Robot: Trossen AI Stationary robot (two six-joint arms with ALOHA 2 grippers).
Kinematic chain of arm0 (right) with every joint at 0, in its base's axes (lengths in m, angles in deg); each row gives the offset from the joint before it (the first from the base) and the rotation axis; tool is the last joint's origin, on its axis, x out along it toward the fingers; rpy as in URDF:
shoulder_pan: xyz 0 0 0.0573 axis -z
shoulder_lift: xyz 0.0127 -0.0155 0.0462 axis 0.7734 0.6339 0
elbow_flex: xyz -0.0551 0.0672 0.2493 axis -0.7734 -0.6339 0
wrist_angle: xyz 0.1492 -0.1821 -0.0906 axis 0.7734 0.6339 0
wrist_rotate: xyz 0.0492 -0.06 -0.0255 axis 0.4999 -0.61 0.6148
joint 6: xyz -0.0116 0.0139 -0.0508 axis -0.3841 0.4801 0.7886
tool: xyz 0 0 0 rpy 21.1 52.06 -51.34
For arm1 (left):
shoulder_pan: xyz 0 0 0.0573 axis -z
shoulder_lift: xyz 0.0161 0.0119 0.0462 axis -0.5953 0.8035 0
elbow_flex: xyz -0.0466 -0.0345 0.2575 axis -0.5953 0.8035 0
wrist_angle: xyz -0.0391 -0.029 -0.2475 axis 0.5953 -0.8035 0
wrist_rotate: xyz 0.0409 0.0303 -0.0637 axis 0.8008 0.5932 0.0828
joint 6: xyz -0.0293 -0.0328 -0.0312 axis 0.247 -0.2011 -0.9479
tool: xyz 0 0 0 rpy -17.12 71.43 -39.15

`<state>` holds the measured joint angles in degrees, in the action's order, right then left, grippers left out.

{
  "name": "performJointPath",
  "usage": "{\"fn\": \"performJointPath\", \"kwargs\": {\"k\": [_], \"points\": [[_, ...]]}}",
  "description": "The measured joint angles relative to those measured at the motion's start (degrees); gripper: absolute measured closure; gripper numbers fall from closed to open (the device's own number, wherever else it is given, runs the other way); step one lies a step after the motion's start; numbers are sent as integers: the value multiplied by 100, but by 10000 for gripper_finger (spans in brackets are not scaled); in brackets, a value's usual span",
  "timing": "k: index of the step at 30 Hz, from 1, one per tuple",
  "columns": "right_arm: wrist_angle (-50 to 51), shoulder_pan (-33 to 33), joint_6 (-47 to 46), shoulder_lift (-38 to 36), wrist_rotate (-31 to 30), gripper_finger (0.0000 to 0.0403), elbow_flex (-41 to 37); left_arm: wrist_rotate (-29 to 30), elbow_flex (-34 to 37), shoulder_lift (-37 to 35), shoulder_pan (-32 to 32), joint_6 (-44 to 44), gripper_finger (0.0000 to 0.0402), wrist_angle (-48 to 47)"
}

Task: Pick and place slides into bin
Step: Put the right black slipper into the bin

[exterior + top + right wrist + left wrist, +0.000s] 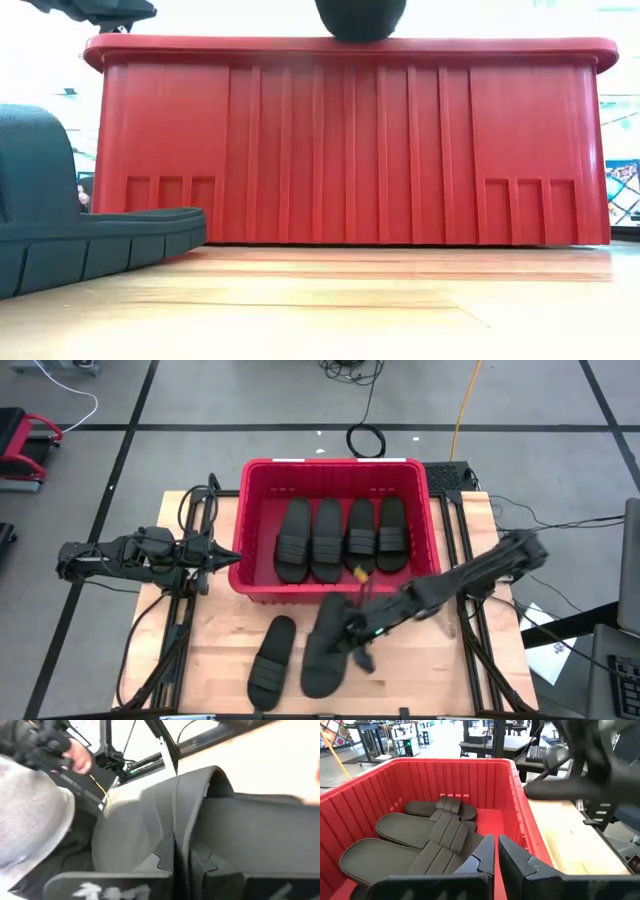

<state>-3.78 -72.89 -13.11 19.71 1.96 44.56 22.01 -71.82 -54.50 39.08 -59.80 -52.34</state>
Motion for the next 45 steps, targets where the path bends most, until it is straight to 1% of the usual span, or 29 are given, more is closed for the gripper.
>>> {"fn": "performJointPath", "kwargs": {"k": [3,6,9,11,12,14,16,17,19,21,24,27,32,35,38,42,45], "points": [[1101,273,382,-690,-204,398,364,0,0,2,0,83,382,-34],[2065,775,1049,-1364,-797,398,434,31,0,2,0,178,382,-33],[2422,1321,1652,-1858,-1077,398,426,100,0,15,-7,192,382,-28],[2830,1730,2063,-2244,-790,398,426,326,0,40,-19,163,382,-5],[2874,1940,2276,-2436,-587,398,429,431,0,44,-43,124,382,-20],[2935,2417,2700,-2712,-58,398,455,607,2,66,-109,7,382,-12],[3283,2894,2977,-2898,460,399,448,759,2,80,-198,-97,382,-17],[3494,3145,3060,-2945,822,400,438,814,2,83,-251,-188,382,-27],[3984,3630,3298,-2976,1612,400,437,905,2,77,-359,-373,382,-20],[4764,4109,3689,-2944,2236,400,437,973,2,76,-468,-526,382,-21],[5608,4689,4391,-2714,2609,401,437,1001,2,76,-635,-630,382,-20],[5979,5023,5057,-2424,2696,400,426,1001,2,83,-812,-632,382,-20],[5939,5326,6433,-2048,3046,400,435,1003,2,83,-1167,-623,382,-18],[5970,5565,6806,-1790,3190,400,435,988,2,82,-1391,-607,382,-20],[6321,5791,7281,-1563,3258,400,435,827,2,81,-1583,-606,382,-20],[6731,6084,7655,-1283,3589,400,435,555,2,81,-1778,-601,382,-24],[6750,6252,7902,-1156,3520,400,435,446,2,81,-1888,-586,382,-26]]}}
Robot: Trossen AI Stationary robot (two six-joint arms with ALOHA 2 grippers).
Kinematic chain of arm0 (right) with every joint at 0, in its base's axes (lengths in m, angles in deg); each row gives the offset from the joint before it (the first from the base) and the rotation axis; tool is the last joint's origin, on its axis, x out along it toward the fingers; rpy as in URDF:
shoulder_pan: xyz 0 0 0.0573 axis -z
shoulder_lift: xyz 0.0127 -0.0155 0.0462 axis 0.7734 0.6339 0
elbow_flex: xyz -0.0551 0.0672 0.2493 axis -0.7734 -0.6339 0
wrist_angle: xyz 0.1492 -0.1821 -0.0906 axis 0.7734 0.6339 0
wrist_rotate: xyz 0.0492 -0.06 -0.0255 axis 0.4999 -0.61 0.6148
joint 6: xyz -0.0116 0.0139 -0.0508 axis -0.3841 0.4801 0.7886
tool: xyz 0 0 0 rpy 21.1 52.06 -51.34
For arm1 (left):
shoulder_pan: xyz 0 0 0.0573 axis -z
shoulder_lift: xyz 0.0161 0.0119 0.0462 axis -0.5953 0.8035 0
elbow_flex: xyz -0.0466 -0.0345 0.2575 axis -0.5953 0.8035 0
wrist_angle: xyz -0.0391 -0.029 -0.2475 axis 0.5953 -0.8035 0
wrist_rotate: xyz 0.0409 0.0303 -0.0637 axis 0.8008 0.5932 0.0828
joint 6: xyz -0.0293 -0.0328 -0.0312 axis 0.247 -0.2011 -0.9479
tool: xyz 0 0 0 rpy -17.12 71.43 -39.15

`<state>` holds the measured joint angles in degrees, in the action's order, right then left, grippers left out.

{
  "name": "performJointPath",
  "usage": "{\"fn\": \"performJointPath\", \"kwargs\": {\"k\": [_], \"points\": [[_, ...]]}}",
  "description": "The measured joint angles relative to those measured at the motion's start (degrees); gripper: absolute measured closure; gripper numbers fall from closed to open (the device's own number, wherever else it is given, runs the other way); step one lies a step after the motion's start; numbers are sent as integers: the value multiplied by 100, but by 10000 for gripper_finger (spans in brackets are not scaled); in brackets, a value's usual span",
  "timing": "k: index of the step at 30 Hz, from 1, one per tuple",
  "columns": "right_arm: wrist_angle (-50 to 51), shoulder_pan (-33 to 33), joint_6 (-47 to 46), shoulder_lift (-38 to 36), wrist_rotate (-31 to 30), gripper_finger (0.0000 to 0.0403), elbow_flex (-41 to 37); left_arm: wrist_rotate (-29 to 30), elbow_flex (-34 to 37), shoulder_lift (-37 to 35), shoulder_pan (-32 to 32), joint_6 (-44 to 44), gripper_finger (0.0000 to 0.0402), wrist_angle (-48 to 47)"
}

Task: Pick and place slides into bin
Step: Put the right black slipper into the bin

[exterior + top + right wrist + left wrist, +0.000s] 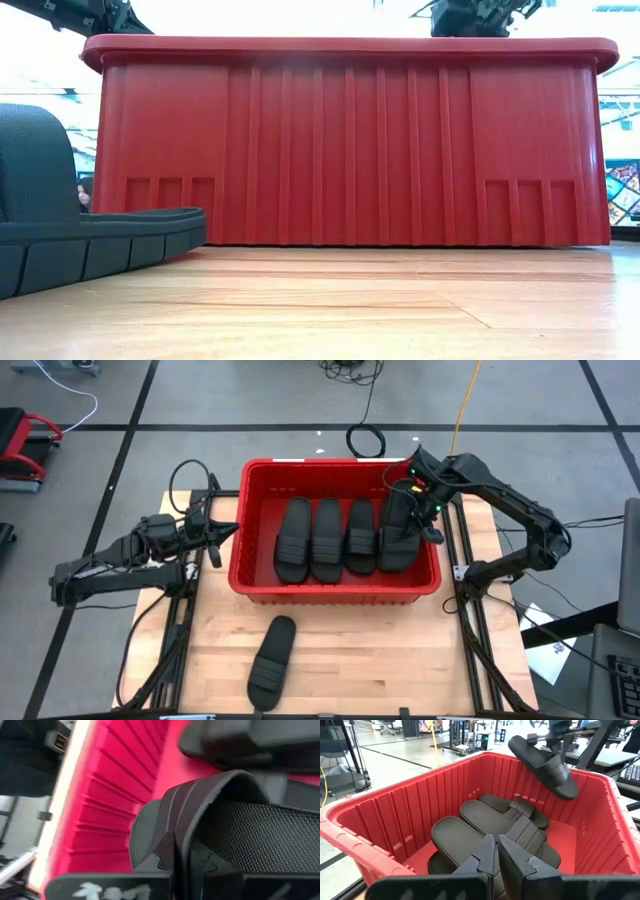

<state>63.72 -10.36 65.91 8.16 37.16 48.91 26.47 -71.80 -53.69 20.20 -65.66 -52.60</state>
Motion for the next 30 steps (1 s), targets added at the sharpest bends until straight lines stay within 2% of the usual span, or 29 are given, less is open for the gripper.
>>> {"fn": "performJointPath", "kwargs": {"k": [3,7,20,30], "points": [[-93,74,146,105,-257,400,0,-107,0,0,-78,36,382,-2],[-348,232,231,300,-10,399,0,-108,0,0,-129,39,382,0],[-224,367,792,1233,301,399,0,-115,0,0,-127,165,382,-4],[-186,500,850,1761,255,399,-2,-113,0,0,-127,265,382,-7]]}}
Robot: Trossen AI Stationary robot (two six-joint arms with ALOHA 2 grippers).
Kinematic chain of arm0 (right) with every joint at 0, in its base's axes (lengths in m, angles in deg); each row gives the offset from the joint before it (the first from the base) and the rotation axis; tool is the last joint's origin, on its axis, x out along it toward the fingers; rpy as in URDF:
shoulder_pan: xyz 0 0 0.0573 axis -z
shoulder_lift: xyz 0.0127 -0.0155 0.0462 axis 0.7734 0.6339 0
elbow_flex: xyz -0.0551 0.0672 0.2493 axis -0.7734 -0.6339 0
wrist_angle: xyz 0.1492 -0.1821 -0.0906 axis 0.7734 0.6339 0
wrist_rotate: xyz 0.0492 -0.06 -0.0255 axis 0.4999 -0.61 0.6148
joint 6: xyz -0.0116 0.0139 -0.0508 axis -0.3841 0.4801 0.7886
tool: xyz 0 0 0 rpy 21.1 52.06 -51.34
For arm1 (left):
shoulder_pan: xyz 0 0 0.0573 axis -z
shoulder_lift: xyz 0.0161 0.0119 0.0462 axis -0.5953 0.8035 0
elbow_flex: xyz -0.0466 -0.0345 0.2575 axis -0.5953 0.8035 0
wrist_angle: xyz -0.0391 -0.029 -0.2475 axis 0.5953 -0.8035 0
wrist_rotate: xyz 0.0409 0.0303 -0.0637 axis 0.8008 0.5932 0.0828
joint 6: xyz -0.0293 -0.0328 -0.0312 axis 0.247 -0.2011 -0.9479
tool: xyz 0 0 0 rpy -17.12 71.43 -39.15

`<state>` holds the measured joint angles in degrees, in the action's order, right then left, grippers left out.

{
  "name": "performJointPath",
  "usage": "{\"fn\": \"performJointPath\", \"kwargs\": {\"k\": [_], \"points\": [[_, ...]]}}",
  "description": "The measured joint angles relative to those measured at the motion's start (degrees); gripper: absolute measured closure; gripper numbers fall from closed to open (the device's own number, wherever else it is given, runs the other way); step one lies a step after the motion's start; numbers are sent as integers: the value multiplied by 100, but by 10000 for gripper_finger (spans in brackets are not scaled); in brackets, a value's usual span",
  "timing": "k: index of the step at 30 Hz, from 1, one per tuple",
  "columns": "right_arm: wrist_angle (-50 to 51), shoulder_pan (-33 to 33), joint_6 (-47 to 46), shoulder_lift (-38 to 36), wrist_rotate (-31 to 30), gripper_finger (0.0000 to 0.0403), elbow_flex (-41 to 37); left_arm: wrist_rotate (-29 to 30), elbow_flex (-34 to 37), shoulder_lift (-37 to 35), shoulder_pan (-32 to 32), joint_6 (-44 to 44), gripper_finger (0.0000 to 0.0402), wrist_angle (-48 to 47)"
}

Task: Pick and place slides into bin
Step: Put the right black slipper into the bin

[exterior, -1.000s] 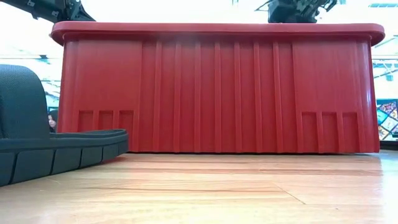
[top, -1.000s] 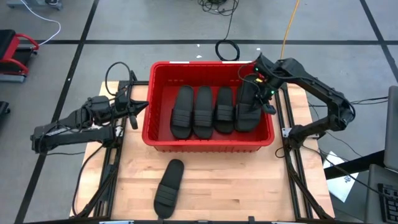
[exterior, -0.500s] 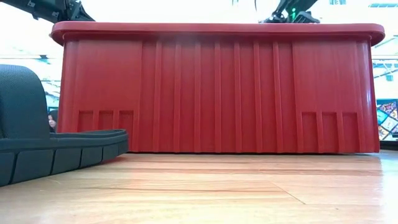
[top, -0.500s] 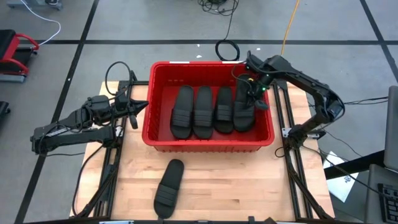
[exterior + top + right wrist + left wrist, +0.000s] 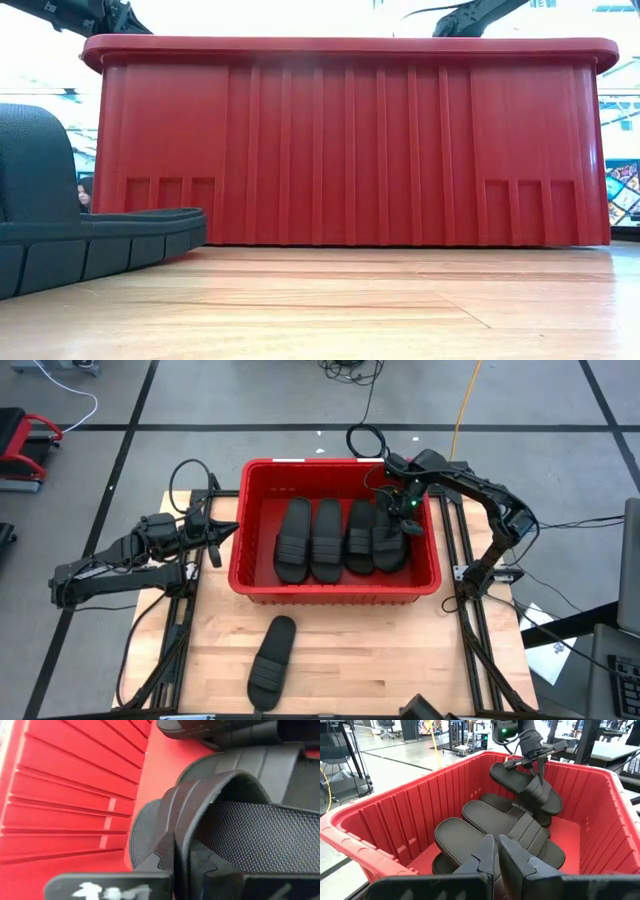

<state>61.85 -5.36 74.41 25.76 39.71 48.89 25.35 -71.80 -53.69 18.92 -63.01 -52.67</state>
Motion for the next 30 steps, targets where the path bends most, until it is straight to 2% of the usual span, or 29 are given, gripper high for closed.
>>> {"fn": "performJointPath", "kwargs": {"k": [8,17,24,30], "points": [[-27,386,13,-10,113,399,-292,0,-2,0,0,87,382,-19],[-210,424,205,-16,98,399,-882,9,-2,-2,0,100,382,-42],[-590,432,70,-41,-115,399,-1368,14,-2,-2,0,38,382,-39],[-742,420,3,-42,-414,399,-1488,16,-2,-1,0,-4,382,-37]]}}
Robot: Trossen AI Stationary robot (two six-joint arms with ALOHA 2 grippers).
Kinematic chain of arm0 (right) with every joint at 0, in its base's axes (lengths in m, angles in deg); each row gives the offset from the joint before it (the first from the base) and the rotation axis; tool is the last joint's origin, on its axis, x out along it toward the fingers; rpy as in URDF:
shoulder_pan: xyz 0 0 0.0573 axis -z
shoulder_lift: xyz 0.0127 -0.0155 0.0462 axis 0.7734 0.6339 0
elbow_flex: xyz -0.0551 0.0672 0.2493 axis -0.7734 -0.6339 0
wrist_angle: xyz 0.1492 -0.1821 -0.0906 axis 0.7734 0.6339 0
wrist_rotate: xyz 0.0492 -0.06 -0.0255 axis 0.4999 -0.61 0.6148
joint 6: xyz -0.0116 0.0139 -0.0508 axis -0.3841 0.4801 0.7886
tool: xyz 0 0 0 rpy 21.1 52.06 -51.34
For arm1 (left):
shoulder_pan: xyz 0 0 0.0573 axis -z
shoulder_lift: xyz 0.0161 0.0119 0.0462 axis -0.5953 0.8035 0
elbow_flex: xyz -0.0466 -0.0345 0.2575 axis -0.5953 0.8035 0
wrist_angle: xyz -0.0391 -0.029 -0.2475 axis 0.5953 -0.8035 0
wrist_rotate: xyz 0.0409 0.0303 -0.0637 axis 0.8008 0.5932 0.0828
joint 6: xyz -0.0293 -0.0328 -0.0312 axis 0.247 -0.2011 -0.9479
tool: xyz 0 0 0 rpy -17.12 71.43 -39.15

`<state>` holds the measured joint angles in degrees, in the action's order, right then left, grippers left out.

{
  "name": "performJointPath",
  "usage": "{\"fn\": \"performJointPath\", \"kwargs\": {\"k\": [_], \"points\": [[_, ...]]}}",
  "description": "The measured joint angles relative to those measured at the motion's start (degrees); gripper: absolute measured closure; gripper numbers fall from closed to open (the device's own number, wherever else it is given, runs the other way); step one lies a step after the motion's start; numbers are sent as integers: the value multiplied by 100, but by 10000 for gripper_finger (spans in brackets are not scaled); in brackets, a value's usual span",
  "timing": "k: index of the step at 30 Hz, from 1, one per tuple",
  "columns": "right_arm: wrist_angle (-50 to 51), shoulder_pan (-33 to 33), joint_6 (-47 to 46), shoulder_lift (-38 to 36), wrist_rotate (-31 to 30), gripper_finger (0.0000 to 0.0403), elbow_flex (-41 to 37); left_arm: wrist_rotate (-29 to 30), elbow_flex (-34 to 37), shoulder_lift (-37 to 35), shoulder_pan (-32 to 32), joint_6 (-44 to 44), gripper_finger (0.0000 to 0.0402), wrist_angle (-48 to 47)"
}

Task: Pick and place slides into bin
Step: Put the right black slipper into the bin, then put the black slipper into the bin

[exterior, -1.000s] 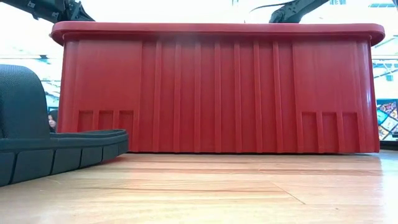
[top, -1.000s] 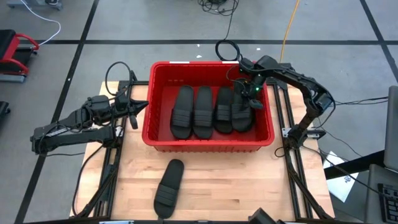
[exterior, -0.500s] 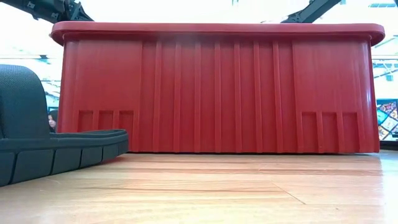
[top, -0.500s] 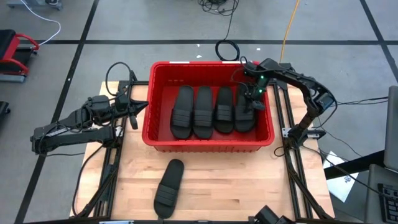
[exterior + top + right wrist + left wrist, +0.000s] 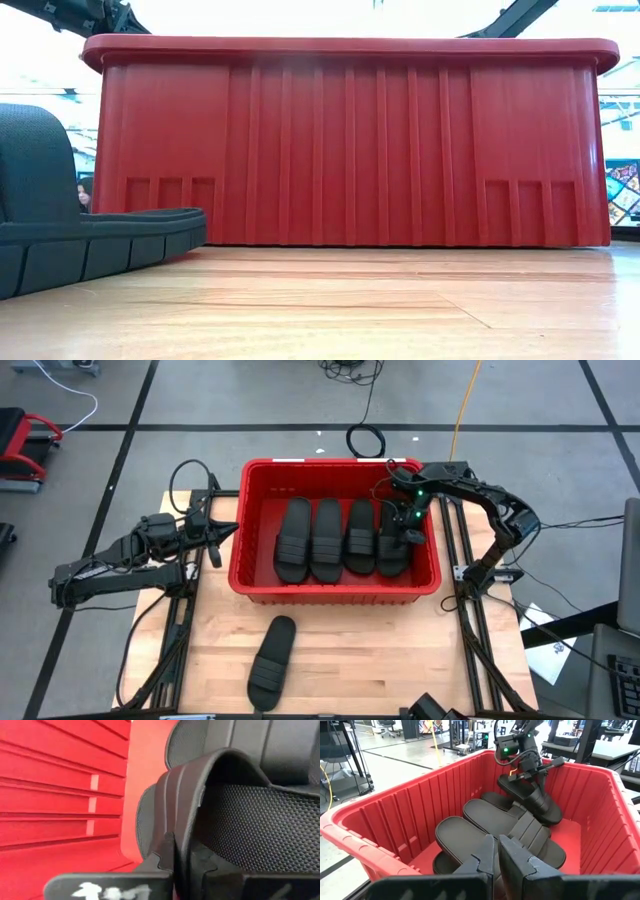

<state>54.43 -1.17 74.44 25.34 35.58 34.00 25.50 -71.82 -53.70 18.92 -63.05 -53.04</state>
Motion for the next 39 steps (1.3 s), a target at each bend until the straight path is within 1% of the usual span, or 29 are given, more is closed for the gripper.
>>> {"fn": "performJointPath", "kwargs": {"k": [4,6,9,13,16,19,22,24,27,29,32,35,36,38,39], "points": [[-151,-9,-311,2,-282,396,-7,1,0,-1,1,-113,382,1],[-242,-14,-541,4,-491,389,-9,0,0,-1,2,-138,382,0],[-286,-31,-627,-26,-679,364,-14,0,0,-1,0,-157,382,2],[-412,-65,-901,-229,-955,316,-28,-4,0,-1,2,-235,382,2],[-555,-68,-1110,-569,-991,280,-28,-27,0,-1,1,-247,382,2],[-829,-106,-1428,-1024,-1039,249,16,-272,0,-1,1,-164,382,5],[-1172,-207,-1725,-1527,-1113,228,161,-492,0,0,4,-9,382,39],[-1513,-309,-2017,-1901,-1096,223,287,-558,0,1,4,130,382,160],[-2103,-496,-2695,-2452,-979,232,501,-774,-10,1,2,238,382,531],[-2727,-629,-3258,-2864,-809,255,596,-1069,-142,4,0,238,382,655],[-3779,-821,-4156,-3516,-522,315,614,-1721,-572,155,1,196,382,597],[-4399,-972,-4734,-4038,-83,382,616,-2420,-1143,505,12,76,382,35],[-4433,-1013,-4844,-4184,31,392,614,-2624,-1372,676,27,58,383,-93],[-4349,-1081,-5022,-4449,112,390,595,-2866,-1814,1003,96,119,383,-391],[-4357,-1127,-5106,-4571,124,389,531,-2890,-1997,1141,144,206,383,-586]]}}
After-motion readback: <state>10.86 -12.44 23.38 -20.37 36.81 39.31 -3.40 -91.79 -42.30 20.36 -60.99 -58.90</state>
